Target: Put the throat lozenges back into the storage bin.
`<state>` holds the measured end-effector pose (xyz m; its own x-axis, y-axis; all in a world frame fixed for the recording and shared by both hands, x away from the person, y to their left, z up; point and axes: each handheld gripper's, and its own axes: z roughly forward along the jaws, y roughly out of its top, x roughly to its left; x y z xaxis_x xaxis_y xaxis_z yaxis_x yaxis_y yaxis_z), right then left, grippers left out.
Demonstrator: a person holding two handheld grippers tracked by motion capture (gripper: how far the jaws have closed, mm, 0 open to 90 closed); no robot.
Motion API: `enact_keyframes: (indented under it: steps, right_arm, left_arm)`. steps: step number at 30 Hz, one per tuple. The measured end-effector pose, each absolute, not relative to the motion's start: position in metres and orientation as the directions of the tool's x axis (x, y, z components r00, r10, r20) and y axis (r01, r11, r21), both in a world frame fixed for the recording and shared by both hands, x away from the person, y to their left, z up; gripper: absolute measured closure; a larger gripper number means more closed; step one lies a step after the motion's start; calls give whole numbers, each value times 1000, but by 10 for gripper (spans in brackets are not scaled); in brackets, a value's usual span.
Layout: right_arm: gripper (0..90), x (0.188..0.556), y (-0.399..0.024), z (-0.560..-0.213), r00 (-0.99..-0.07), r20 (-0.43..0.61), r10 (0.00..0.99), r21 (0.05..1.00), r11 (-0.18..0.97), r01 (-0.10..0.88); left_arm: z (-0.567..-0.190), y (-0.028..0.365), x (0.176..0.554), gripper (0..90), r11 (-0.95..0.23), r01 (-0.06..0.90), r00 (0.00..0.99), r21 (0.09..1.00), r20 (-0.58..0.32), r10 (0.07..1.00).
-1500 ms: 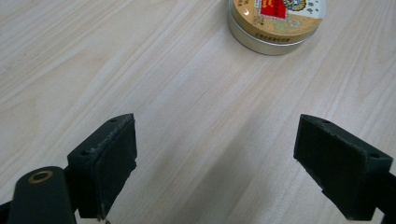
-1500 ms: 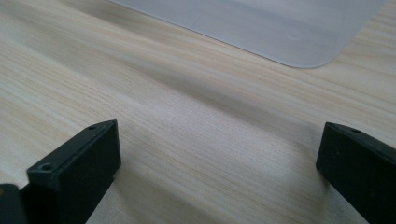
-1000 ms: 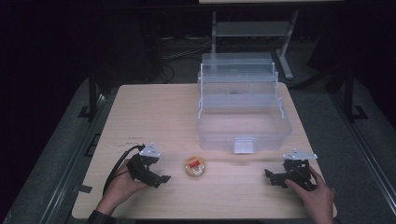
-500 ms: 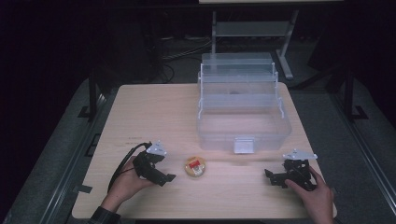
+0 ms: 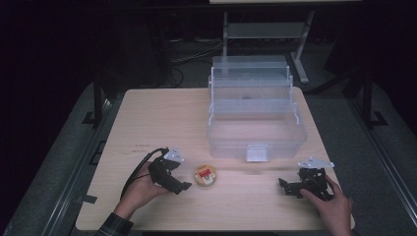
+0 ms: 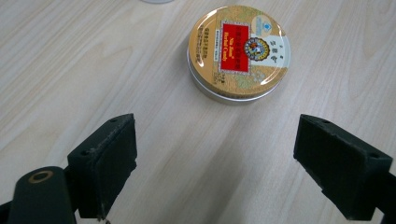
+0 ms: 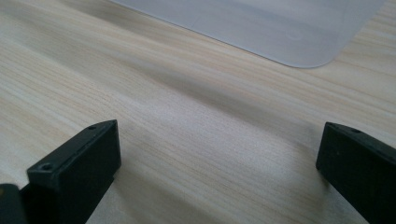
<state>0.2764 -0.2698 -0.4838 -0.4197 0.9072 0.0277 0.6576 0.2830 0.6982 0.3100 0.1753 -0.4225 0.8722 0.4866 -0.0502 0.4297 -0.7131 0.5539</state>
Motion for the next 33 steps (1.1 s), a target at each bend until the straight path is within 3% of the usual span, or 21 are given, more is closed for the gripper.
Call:
enact_keyframes:
  steps: [33]
  right_arm:
    - [0,276,-270,-484,-419,28,907,698,282,658]
  left_arm:
    - [-420,140,320,121,-758,381,904,529,-42,425]
